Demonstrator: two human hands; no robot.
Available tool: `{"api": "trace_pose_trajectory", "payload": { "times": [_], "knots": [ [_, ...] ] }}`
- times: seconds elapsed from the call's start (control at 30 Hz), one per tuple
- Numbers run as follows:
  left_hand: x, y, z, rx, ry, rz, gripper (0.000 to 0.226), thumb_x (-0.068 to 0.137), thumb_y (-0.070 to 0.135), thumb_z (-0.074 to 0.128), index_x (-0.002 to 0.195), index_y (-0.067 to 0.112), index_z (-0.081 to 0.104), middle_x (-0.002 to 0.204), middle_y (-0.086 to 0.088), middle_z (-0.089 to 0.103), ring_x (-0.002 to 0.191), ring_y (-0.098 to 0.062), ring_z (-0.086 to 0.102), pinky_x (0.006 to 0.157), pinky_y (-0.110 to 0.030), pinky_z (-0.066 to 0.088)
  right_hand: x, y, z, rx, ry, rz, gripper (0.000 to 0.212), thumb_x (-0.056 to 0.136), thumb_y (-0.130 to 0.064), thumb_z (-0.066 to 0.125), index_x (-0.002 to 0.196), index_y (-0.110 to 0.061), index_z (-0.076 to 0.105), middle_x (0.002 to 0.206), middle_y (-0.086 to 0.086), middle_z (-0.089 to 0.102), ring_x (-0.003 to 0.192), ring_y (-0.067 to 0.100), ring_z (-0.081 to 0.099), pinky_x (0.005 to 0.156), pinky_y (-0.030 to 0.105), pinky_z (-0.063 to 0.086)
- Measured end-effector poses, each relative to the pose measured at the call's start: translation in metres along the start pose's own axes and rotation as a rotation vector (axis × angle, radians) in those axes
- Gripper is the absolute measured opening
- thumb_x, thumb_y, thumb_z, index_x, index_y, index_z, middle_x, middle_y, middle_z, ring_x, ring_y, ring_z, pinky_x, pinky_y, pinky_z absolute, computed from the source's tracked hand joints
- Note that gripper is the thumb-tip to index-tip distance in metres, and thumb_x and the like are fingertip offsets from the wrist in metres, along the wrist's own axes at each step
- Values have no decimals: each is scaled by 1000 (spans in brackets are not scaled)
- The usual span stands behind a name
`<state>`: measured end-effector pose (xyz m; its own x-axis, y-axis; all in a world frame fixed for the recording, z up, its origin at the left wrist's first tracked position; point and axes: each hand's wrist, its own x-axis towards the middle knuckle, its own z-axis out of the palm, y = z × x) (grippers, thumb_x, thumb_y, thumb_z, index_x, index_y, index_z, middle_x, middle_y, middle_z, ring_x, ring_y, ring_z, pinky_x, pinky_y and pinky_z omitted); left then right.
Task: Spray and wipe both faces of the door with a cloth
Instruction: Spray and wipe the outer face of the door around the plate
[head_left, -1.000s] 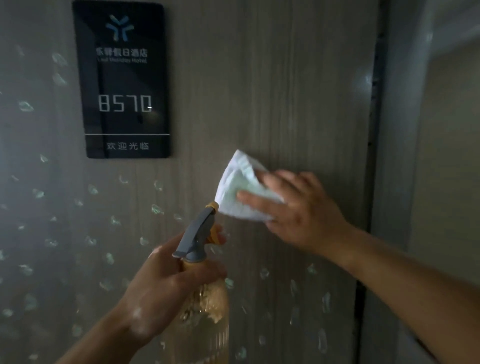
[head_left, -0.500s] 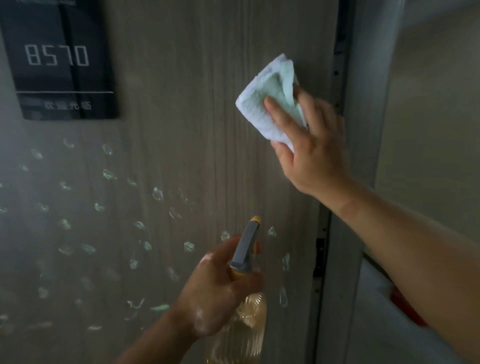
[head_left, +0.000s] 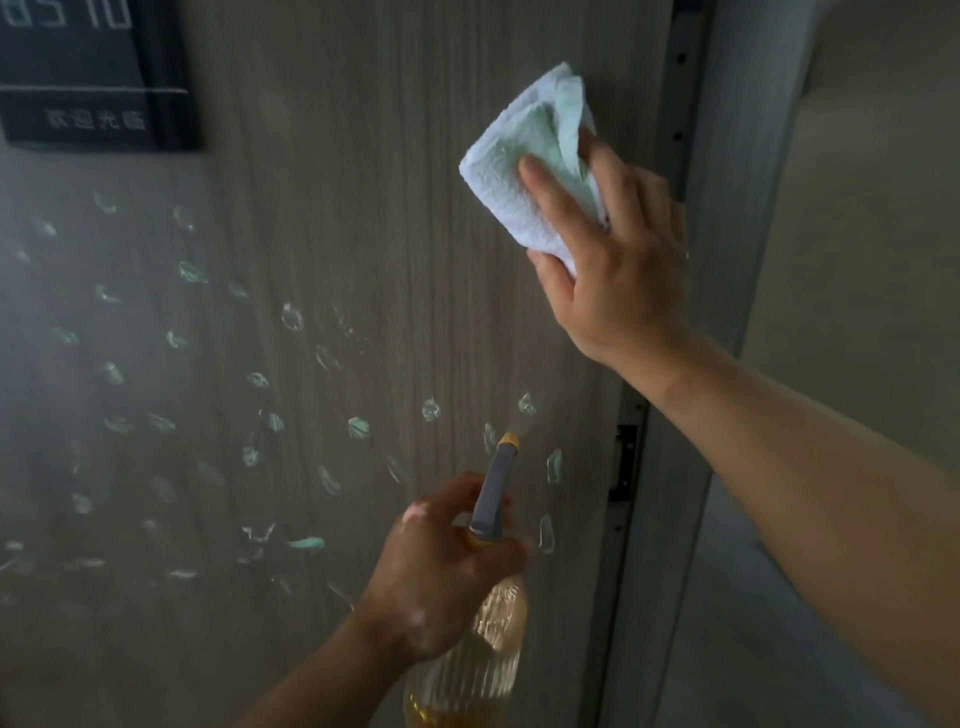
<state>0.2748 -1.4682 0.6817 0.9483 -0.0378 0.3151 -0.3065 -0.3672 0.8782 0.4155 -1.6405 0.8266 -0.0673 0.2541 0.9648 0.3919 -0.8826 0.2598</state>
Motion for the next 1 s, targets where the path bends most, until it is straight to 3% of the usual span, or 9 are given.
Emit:
{"api": "trace_pose_trajectory", "payload": {
  "times": [0.13, 0.2, 0.33, 0.47, 0.6, 0.8, 0.9, 1.0],
  "knots": [
    [-4, -5, -3, 4, 9, 14, 21, 76, 16, 82, 91, 23, 70, 73, -3, 66, 61, -6, 56, 57, -18, 47, -18, -10, 2, 24, -11, 38, 53, 100, -39, 61, 152, -31, 50, 152, 11, 51, 120, 36, 53, 90, 53, 50],
    [-7, -9, -5, -51, 8, -6, 28, 75, 12, 81, 97, 26, 72, 69, 3, 63, 59, -8, 54, 57, -20, 47, -42, -17, 3, 49, -10, 26, 53, 100, -34, 64, 151, -29, 52, 148, 14, 53, 116, 37, 52, 88, 53, 49],
    [-16, -21, -15, -105, 59, -25, 39, 63, 23, 79, 101, 28, 73, 61, 9, 58, 55, -8, 50, 55, -20, 44, -140, -42, 2, 60, -54, -94, 51, 93, -25, 69, 143, -32, 61, 139, 12, 56, 107, 37, 55, 84, 48, 48],
    [-24, -31, -25, -49, 49, -16, 38, 68, 21, 83, 103, 30, 73, 69, -11, 60, 57, -12, 52, 54, -22, 46, -194, -49, 2, 4, -151, -244, 45, 92, -32, 73, 136, -38, 66, 143, 4, 53, 109, 32, 63, 84, 47, 49],
    [-24, -32, -32, -94, 31, -8, 42, 63, 25, 79, 104, 30, 72, 59, 6, 51, 53, -13, 47, 55, -28, 44, -166, -46, 0, 8, -128, -246, 44, 95, -32, 71, 138, -36, 65, 137, 7, 63, 102, 35, 66, 83, 45, 48],
    [-12, -36, -34, -37, 4, 2, 43, 65, 30, 76, 107, 35, 70, 61, 7, 54, 55, -13, 52, 59, -33, 46, -19, -30, 14, 3, 43, 69, 51, 98, -37, 65, 147, -29, 58, 140, 14, 60, 116, 35, 52, 91, 43, 44],
    [-7, -39, -37, -35, 8, 9, 42, 65, 32, 77, 107, 35, 70, 63, -5, 56, 56, -16, 54, 60, -38, 49, 5, -32, 18, -16, 90, 153, 53, 98, -41, 63, 149, -30, 55, 143, 11, 57, 119, 35, 56, 93, 44, 47],
    [-8, -45, -36, -25, 18, -7, 45, 64, 30, 77, 108, 33, 69, 76, -17, 63, 62, -24, 59, 65, -49, 54, -30, -41, 18, 13, 97, 149, 48, 100, -37, 63, 147, -26, 58, 140, 14, 60, 115, 36, 56, 92, 42, 46]
  ]
}}
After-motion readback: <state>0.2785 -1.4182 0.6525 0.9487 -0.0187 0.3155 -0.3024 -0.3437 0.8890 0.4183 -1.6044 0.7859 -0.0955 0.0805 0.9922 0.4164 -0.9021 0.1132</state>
